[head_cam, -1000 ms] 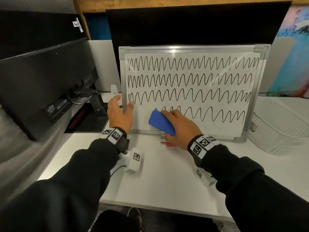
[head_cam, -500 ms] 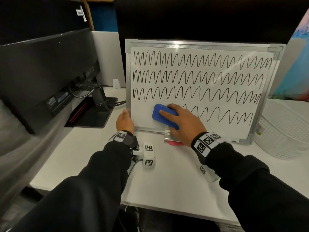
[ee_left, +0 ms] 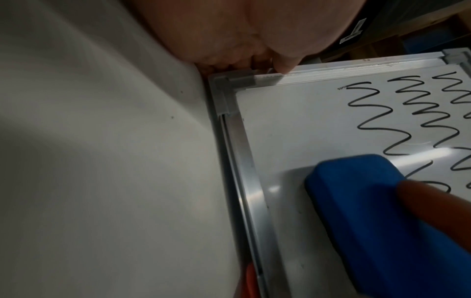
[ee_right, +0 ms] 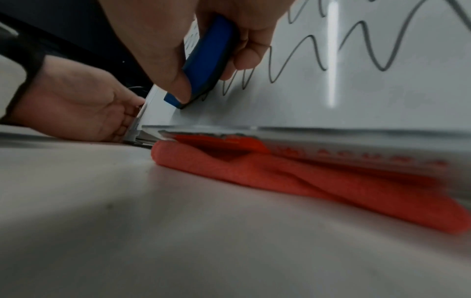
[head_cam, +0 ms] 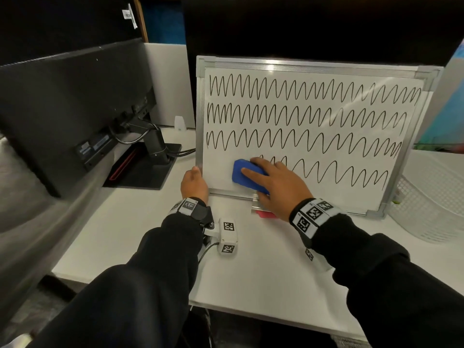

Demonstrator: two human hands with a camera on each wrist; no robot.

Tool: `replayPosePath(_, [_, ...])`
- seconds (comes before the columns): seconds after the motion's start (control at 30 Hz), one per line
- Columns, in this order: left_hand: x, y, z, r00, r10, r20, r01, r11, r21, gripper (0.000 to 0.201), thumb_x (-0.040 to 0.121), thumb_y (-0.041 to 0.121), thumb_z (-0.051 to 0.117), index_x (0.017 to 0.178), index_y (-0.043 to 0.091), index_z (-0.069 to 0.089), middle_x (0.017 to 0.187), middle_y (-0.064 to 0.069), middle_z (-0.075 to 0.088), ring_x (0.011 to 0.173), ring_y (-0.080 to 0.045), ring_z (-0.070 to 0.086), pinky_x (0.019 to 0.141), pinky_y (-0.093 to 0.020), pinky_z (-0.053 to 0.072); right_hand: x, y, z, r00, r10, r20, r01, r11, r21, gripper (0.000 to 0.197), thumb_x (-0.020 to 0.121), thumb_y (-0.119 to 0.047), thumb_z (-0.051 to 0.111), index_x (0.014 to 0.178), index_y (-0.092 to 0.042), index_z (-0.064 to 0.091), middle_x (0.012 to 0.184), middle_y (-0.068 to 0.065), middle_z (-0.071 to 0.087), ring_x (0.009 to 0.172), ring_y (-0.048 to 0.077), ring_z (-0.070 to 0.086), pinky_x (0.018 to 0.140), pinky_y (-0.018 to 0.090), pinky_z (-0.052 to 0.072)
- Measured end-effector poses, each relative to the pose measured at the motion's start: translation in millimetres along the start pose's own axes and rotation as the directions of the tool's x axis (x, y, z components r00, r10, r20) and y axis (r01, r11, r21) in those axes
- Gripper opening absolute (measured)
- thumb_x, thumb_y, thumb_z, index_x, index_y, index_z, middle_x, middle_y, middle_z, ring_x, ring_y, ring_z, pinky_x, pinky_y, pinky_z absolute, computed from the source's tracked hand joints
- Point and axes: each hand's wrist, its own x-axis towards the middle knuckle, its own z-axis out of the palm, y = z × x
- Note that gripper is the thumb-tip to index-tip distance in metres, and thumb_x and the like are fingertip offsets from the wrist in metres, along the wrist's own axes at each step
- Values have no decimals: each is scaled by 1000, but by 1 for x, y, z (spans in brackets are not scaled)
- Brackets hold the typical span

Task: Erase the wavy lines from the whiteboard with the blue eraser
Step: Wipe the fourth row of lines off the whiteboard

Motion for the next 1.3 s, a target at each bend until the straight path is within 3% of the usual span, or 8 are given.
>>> replayPosePath(0.33, [0,-2,1,999,30,-12,-31,999,-38,44,106,31,28,127,5,56,131,-16,56,119,-30,51,94,-30,35,-40,35,-18,998,61,-7,-61,996,-71,61,80,-28,67,138,-32,48,141,-3,48,90,22,52,75,36,51])
replayPosePath(0.47, [1,-3,1,999,40,-16,-40,999,-31,44,106,31,27,126,5,56,129,-17,57,118,-31,52,98,-35,37,-32,28,-13,998,55,-9,-56,996,-74,61,81,-27,66,139,-33,46,141,-3,46,92,21,51,75,36,51])
replayPosePath(0.73, [3,-4,3,1000,15,-24,-16,999,-45,44,105,31,29,127,5,57,129,-15,57,118,-29,52,88,-28,33,-19,24,-17,999,47,-27,-49,997,-66,59,82,-27,62,139,-33,47,142,-3,46,88,21,51,73,34,48])
replayPosePath(0.9, [5,-5,1,999,50,-11,-50,998,37,43,105,30,29,127,4,56,129,-17,57,119,-31,52,91,-29,37,-41,42,-25,996,76,-48,-79,995,-65,58,81,-29,65,137,-32,49,140,-2,48,90,22,52,73,35,50])
replayPosePath(1.0, [5,-4,0,998,55,-18,-54,997,47,44,105,32,34,125,1,56,127,-21,58,120,-36,52,98,-36,41,-26,31,-22,996,65,-69,-69,996,-56,58,81,-26,65,137,-31,48,140,-2,48,91,22,52,71,33,49])
replayPosePath(1.1, [4,-5,0,998,49,-25,-48,998,49,44,104,32,34,125,0,56,127,-22,58,120,-37,51,98,-37,41,-9,20,-20,996,64,-68,-67,997,-44,59,81,-25,62,138,-31,47,141,-2,46,92,23,51,70,33,49])
replayPosePath(1.3, [2,-5,2,999,49,-13,-48,999,25,42,106,29,29,125,3,55,126,-18,57,115,-30,53,84,-27,36,-27,42,-30,994,96,-57,-100,993,-59,59,81,-28,61,138,-33,47,141,-5,46,90,19,49,70,32,48])
